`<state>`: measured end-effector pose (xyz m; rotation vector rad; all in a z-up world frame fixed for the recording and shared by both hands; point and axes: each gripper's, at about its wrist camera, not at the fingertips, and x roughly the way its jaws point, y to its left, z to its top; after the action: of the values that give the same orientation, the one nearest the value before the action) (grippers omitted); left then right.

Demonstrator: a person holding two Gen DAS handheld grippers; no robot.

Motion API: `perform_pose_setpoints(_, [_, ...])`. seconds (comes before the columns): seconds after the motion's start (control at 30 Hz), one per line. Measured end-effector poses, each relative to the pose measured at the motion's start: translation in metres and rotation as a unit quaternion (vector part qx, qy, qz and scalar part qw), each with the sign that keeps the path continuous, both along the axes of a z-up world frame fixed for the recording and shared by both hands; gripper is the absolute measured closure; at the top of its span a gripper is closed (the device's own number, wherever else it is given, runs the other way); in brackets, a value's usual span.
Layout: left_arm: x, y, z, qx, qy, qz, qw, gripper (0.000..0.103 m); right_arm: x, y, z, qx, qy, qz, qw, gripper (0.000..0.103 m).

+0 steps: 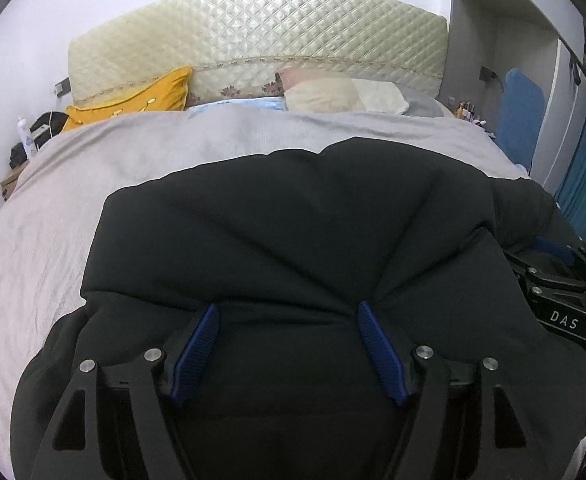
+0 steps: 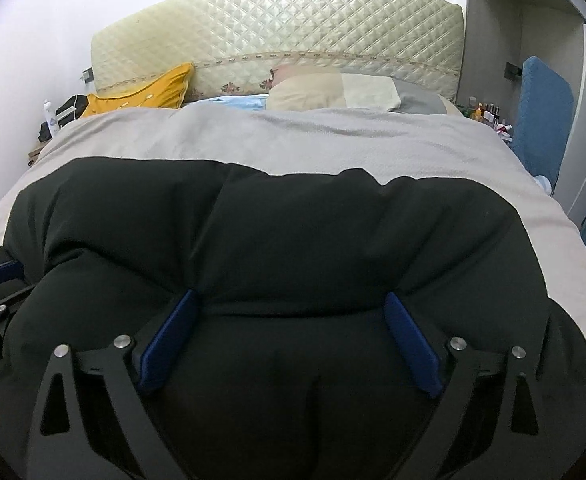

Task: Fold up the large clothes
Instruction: 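Lower the jacket bundle onto the bed and open both tools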

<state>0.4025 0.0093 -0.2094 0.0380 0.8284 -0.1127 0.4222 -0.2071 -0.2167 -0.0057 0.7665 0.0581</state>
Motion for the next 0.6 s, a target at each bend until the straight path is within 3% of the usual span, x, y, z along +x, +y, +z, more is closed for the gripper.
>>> perform_pose_setpoints(0.37, [-0.016, 0.001, 0.019, 0.016, -0.015, 0.009, 0.9997, 0.031, -0.024, -0.014, 0.011, 0.038, -0.016, 0.012, 0.999, 0.007])
perform_pose_setpoints(0.47, [-0.021, 0.011, 0.032, 0.014, -0.026, 0.022, 0.9993, 0.031, -0.031, -0.022, 0.020, 0.043, -0.020, 0.014, 0.999, 0.001])
perform_pose_setpoints(0.6, [-0.023, 0.026, 0.044, 0.016, -0.028, 0.037, 0.9988, 0.028, -0.042, -0.033, 0.032, 0.035, -0.021, 0.009, 0.999, 0.000])
